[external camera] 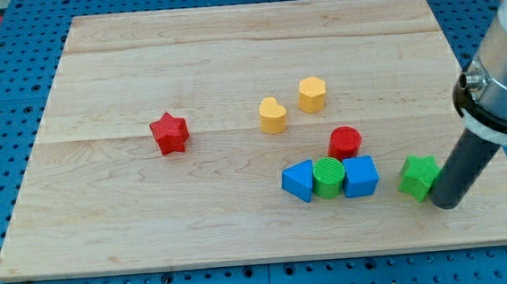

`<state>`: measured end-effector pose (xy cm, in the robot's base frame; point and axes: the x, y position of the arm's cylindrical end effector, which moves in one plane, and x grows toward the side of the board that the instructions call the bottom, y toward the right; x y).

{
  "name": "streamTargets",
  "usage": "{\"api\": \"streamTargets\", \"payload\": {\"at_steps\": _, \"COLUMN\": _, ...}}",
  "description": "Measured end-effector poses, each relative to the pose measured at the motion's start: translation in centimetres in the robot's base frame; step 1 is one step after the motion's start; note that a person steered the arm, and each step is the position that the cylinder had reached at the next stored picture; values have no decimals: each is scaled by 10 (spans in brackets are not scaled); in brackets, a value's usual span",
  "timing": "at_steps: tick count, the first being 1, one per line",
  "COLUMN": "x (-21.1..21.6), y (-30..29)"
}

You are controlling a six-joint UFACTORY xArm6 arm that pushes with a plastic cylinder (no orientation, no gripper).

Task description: Move the green star closer to the blue cube

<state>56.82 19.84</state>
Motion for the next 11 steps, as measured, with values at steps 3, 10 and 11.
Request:
{"api": "streamTargets", "payload": {"at_steps": 3, "x": -23, "y": 0}}
{"api": "streamTargets", "payload": {"at_steps": 10, "x": -61, "y": -27}}
{"api": "streamTargets", "payload": {"at_steps": 11, "x": -61, "y": -26}}
